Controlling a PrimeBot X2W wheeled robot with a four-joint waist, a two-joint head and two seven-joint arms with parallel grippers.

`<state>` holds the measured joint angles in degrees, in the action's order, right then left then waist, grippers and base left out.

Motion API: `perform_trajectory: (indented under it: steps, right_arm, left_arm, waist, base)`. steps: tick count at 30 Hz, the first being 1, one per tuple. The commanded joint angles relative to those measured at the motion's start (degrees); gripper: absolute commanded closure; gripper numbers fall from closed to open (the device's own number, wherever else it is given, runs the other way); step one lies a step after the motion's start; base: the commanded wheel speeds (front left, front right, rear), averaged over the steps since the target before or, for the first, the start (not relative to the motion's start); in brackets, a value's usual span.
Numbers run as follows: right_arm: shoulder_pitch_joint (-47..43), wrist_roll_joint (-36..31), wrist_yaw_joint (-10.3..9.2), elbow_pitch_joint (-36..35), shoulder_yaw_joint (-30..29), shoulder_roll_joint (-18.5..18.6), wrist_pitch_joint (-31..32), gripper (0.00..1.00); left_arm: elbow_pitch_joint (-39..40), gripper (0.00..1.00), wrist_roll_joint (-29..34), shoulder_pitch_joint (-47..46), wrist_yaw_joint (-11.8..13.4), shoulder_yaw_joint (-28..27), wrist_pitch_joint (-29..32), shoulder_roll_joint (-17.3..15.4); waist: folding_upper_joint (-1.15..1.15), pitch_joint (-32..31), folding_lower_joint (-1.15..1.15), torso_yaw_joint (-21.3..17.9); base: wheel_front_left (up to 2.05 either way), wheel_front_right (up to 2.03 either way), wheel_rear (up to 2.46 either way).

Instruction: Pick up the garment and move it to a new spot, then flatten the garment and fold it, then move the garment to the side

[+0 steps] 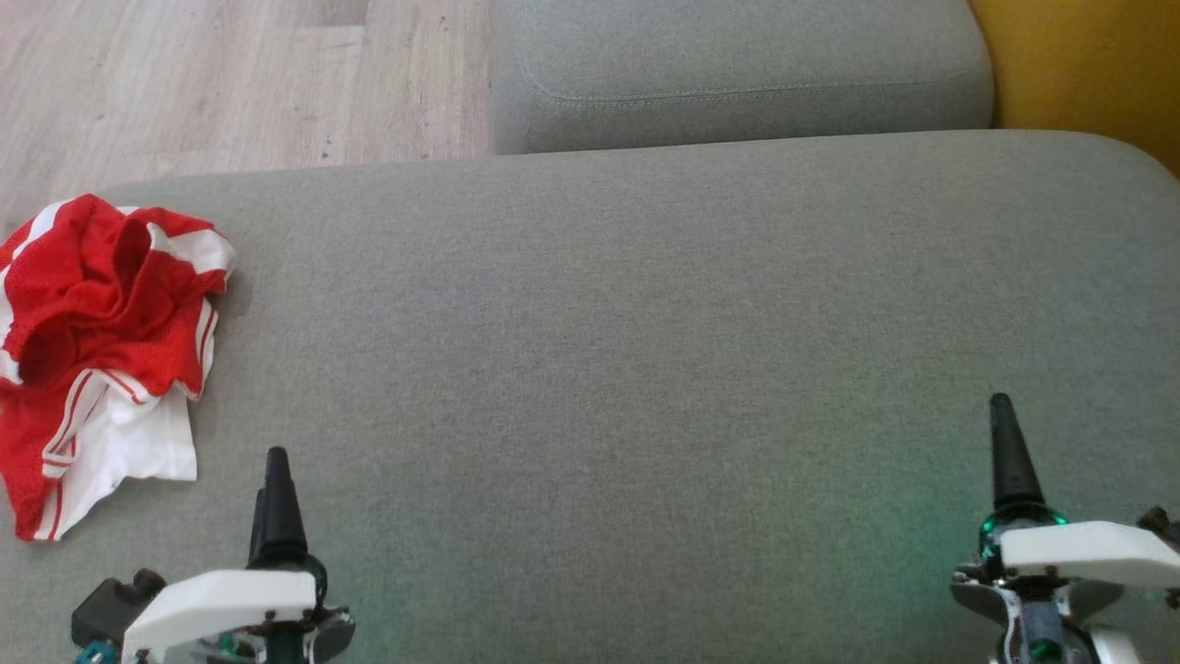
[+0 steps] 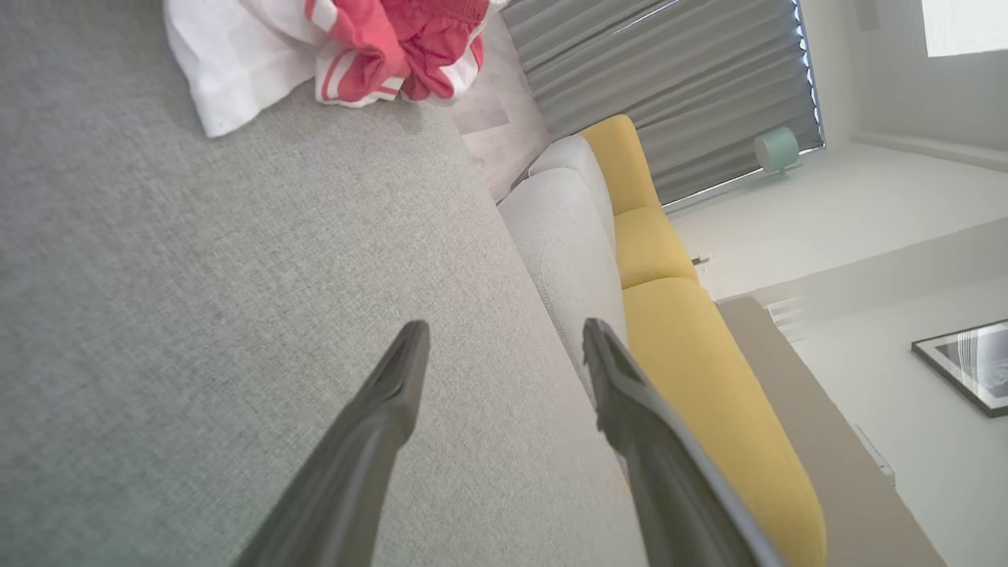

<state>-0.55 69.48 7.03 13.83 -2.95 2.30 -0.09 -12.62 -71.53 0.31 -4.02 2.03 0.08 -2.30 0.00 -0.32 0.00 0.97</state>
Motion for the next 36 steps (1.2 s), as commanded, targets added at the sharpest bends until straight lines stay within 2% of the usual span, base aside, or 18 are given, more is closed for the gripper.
perform_trajectory:
  steps: [1,14,36]
  right_arm:
    - [1.35,-2.96,0.16,-2.56,1.07,0.30,-0.75,0.00]
    - [0.66,-16.84,0.21,-2.47,4.65,0.35,-3.11,0.00]
    - [-0.16,-34.54,0.29,-1.88,7.58,0.41,-6.65,0.00]
  left_arm:
    - [2.39,0.00,2.77,-1.44,0.37,0.07,-0.78,-0.34]
    - [2.61,0.00,17.71,-0.18,1.00,1.64,-3.16,-0.41]
    - [1.07,0.00,34.34,1.11,2.29,4.51,-6.74,-0.68]
  waist:
    - [0.00,-0.03,0.00,0.11]
    - [0.00,-0.44,0.00,0.55]
    - [0.00,-1.83,0.00,1.36]
  base:
    - [0.00,0.00,0.00]
    - [0.00,0.00,0.00]
    - [0.00,0.00,0.00]
